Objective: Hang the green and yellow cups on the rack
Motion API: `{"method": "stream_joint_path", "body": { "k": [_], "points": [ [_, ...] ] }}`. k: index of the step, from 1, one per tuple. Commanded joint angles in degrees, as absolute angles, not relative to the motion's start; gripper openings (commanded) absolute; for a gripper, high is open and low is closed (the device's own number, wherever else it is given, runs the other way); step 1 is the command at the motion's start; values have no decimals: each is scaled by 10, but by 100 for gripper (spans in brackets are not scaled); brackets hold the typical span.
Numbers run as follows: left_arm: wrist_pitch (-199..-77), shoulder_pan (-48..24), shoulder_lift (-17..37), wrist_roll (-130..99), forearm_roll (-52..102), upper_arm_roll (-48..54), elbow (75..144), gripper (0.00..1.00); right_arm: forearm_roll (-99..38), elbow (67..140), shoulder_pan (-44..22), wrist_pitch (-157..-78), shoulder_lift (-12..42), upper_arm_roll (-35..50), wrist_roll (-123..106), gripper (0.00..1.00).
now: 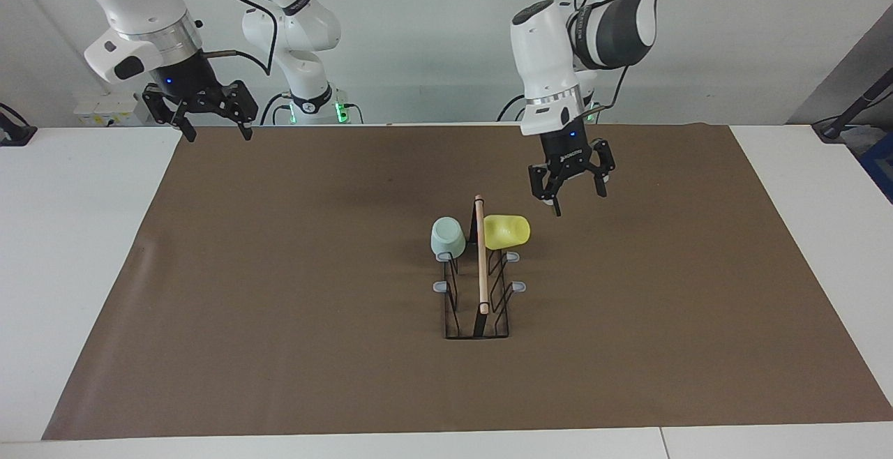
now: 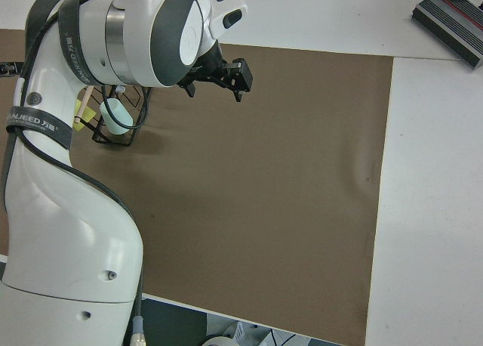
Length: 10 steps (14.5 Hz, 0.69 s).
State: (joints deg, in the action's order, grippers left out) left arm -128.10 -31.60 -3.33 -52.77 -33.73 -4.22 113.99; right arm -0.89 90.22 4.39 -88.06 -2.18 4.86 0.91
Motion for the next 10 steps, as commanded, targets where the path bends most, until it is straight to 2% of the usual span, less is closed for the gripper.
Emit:
{"method": "stream_joint_path", "body": {
  "k": [1,5,10],
  "points": [
    [-1289,-266,-63,-337,-233,-40,1149,100,-24,908,55,-874,-18,53,18,100],
    [-1249,-198,-63,-131,-100,-42,1114,100,-24,932,59,-880,-33,53,11,100],
    [-1148,-112,-57,49,-34,-43,1063,100,-12,934,59,-871,-25,53,14,100]
  ]
}}
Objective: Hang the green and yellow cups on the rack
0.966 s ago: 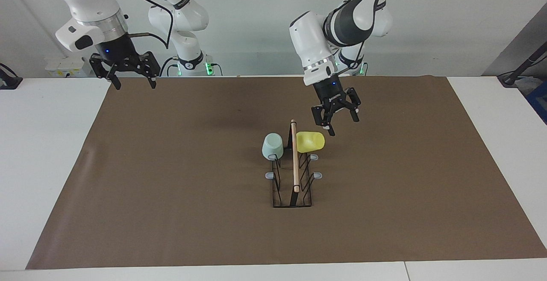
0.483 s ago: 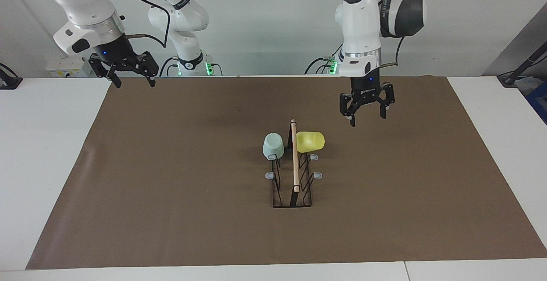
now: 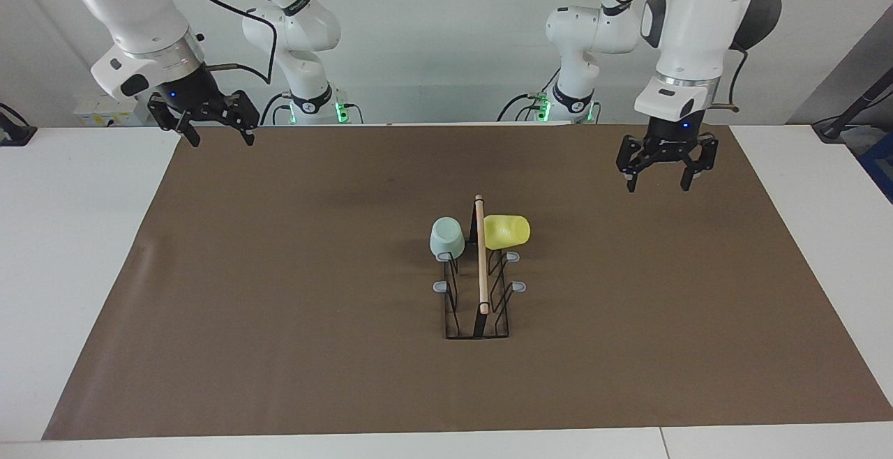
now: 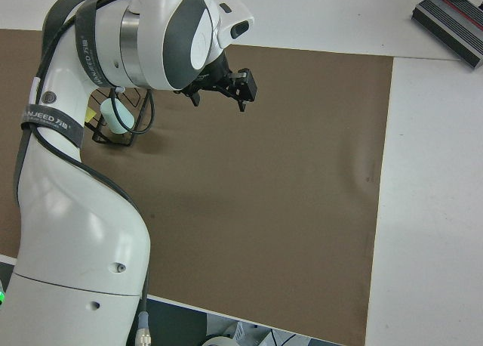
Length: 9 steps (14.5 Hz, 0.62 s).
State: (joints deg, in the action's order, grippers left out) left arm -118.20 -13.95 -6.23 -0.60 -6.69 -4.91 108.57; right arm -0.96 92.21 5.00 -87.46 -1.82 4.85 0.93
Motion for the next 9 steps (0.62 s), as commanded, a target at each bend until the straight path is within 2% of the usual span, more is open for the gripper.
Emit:
{"method": "stream_joint_path", "body": {
  "k": [1,4,7,9],
  "points": [
    [-1143,-89,-57,74,-5,-42,1058,100,-11,934,58,-871,-25,53,15,100],
    [-1083,-41,-41,148,29,-42,1011,100,-12,938,57,-875,-27,54,16,100],
    [-1007,-32,-19,162,26,-41,941,100,-14,935,59,-873,-27,54,12,100],
    [-997,-33,-22,160,23,-40,938,100,-15,935,58,-872,-28,54,12,100]
  ]
}}
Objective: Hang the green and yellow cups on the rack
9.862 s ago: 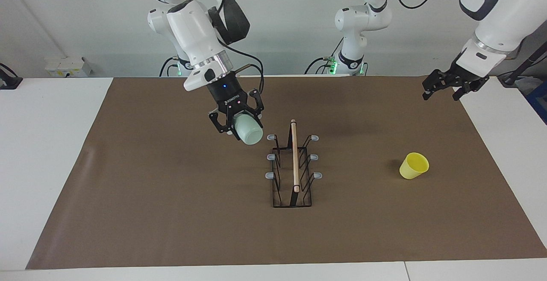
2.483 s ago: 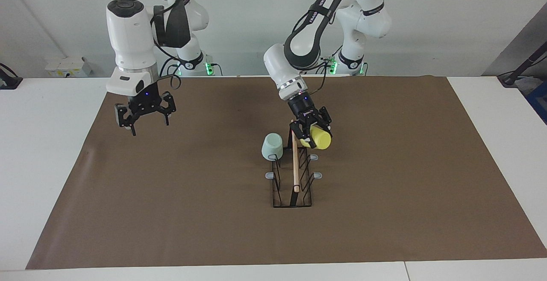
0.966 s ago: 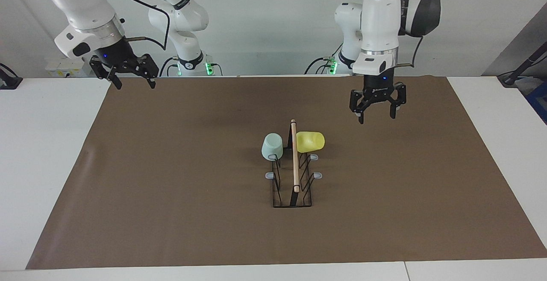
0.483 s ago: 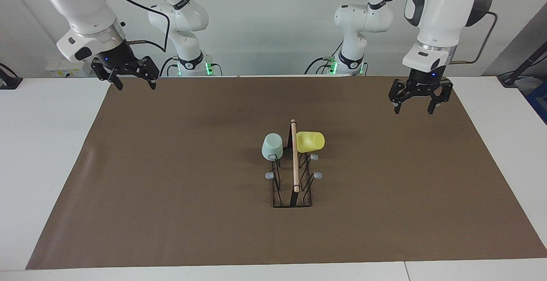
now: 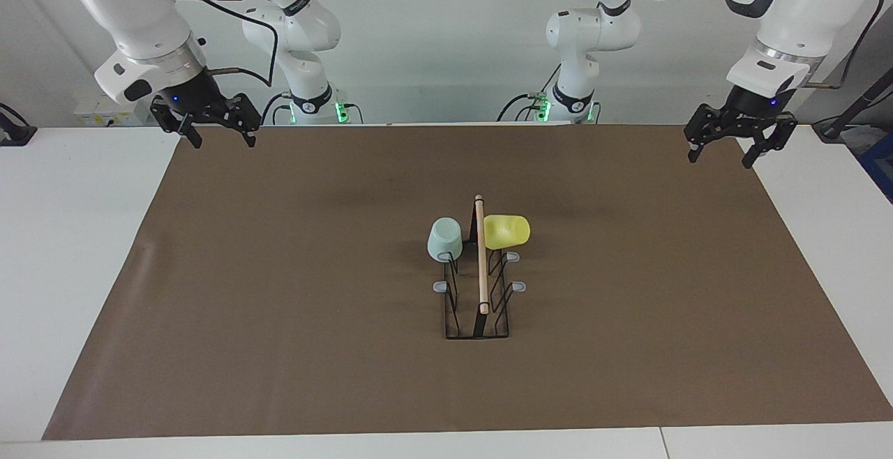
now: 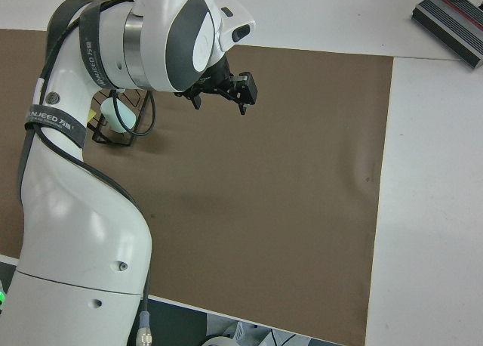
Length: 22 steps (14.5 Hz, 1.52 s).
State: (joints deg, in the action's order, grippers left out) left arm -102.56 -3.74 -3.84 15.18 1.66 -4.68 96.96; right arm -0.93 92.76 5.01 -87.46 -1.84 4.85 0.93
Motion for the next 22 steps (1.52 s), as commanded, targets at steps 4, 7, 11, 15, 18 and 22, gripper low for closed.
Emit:
{"method": "stream_joint_path", "body": {
  "k": [4,7,11,15,18,22],
  "points": [
    [-938,-41,-26,156,26,-32,922,100,-18,935,59,-872,-28,54,12,100],
    [-915,-42,-27,154,24,-32,922,100,-18,935,58,-872,-28,54,12,100],
    [-894,-35,-33,103,21,-15,922,100,-18,935,59,-873,-28,54,12,100],
    [-887,-31,-34,83,21,-3,923,100,-18,935,59,-872,-28,54,12,100],
    [-877,-31,-37,50,21,1,926,100,-18,935,59,-872,-28,54,12,100],
    [-876,-37,-36,27,-2,11,928,100,-18,935,59,-872,-28,54,12,100]
  ]
}}
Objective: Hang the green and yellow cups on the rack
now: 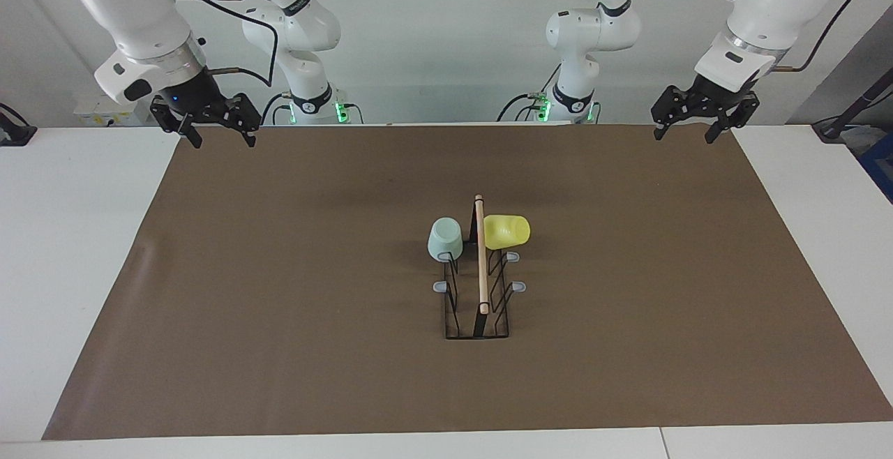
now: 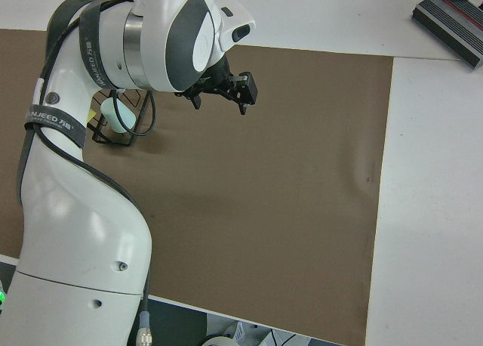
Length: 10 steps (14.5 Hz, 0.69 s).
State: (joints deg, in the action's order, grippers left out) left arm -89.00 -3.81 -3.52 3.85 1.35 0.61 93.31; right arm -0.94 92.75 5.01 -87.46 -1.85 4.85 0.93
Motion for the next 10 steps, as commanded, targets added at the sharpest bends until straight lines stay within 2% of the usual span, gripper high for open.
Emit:
{"method": "stream_joint_path", "body": {
  "k": [1,5,10],
  "points": [
    [-877,-35,-34,28,-6,11,925,100,-18,935,59,-872,-28,54,12,100],
    [-872,-34,-21,28,1,11,902,100,-18,935,59,-872,-28,54,12,100],
    [-824,-33,20,29,9,11,828,100,-18,935,59,-872,-28,54,12,100]
  ]
}}
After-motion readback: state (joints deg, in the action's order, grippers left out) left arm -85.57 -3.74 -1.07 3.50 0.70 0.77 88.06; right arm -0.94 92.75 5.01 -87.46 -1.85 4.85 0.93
